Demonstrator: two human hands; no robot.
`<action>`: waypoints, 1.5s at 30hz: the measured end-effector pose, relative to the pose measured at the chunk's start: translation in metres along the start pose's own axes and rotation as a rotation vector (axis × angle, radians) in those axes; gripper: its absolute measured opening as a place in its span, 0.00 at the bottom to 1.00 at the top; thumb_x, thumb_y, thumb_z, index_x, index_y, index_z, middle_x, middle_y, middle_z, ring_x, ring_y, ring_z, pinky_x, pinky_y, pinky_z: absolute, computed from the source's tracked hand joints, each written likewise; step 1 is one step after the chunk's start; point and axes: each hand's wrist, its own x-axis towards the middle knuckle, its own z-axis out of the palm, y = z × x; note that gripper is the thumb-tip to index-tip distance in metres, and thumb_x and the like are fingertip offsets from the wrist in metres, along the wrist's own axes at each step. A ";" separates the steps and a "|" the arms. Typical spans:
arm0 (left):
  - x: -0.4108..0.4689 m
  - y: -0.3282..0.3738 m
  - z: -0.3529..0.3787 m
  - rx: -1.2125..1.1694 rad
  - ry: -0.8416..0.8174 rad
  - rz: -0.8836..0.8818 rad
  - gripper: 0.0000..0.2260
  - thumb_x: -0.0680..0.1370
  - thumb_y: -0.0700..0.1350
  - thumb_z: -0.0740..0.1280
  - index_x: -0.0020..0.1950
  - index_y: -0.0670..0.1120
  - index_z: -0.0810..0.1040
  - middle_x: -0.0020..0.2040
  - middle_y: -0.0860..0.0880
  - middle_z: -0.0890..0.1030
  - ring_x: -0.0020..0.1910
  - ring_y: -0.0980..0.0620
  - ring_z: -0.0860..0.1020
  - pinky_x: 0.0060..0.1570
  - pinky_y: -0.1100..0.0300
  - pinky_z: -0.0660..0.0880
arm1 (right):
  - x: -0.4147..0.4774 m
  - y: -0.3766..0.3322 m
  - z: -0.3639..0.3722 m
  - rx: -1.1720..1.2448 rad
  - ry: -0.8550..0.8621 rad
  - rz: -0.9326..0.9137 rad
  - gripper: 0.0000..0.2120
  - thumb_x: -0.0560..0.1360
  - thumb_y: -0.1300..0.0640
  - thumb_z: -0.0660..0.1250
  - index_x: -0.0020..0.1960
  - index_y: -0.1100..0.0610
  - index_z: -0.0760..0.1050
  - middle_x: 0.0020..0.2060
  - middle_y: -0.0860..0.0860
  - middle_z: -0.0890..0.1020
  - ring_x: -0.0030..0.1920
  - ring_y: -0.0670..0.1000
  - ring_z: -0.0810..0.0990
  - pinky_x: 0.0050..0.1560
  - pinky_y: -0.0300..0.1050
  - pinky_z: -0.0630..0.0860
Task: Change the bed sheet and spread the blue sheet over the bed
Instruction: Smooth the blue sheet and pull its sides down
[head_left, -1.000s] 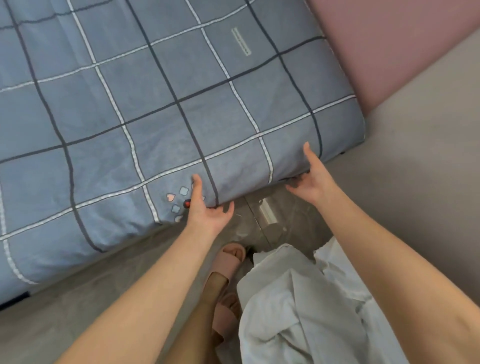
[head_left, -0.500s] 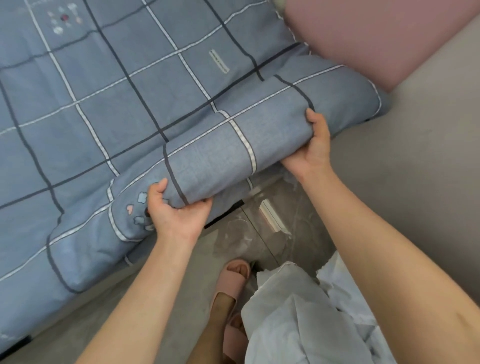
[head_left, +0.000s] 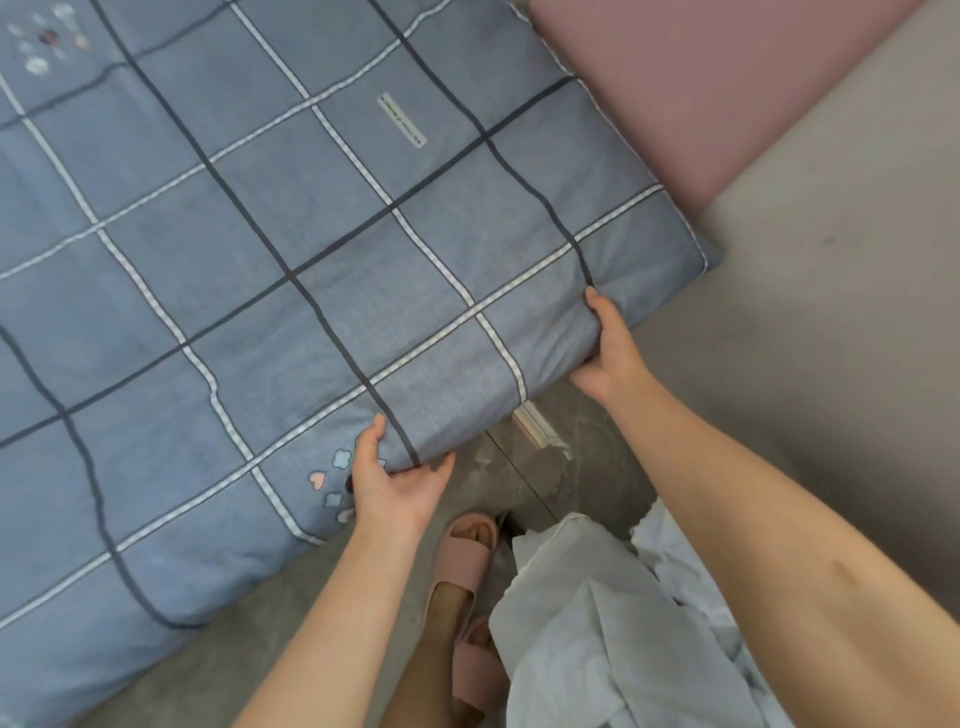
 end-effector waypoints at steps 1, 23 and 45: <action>0.000 0.001 0.000 0.015 0.018 0.000 0.20 0.71 0.44 0.71 0.62 0.44 0.73 0.60 0.42 0.79 0.59 0.42 0.77 0.64 0.43 0.69 | 0.001 0.001 -0.001 0.014 -0.011 -0.001 0.19 0.75 0.50 0.68 0.63 0.56 0.74 0.54 0.54 0.82 0.55 0.54 0.80 0.55 0.52 0.77; -0.005 0.005 0.004 0.192 0.088 -0.045 0.07 0.72 0.38 0.59 0.44 0.47 0.73 0.43 0.52 0.79 0.45 0.52 0.77 0.61 0.54 0.67 | 0.034 -0.041 0.003 0.046 0.203 -0.224 0.28 0.42 0.61 0.66 0.44 0.58 0.72 0.42 0.54 0.79 0.44 0.57 0.77 0.41 0.46 0.79; -0.042 0.019 0.026 1.450 -0.260 0.495 0.08 0.79 0.40 0.60 0.48 0.46 0.79 0.46 0.50 0.84 0.50 0.53 0.81 0.49 0.62 0.74 | 0.033 -0.064 0.037 -1.007 0.652 -1.255 0.24 0.70 0.61 0.62 0.65 0.61 0.70 0.63 0.57 0.74 0.64 0.58 0.72 0.63 0.51 0.66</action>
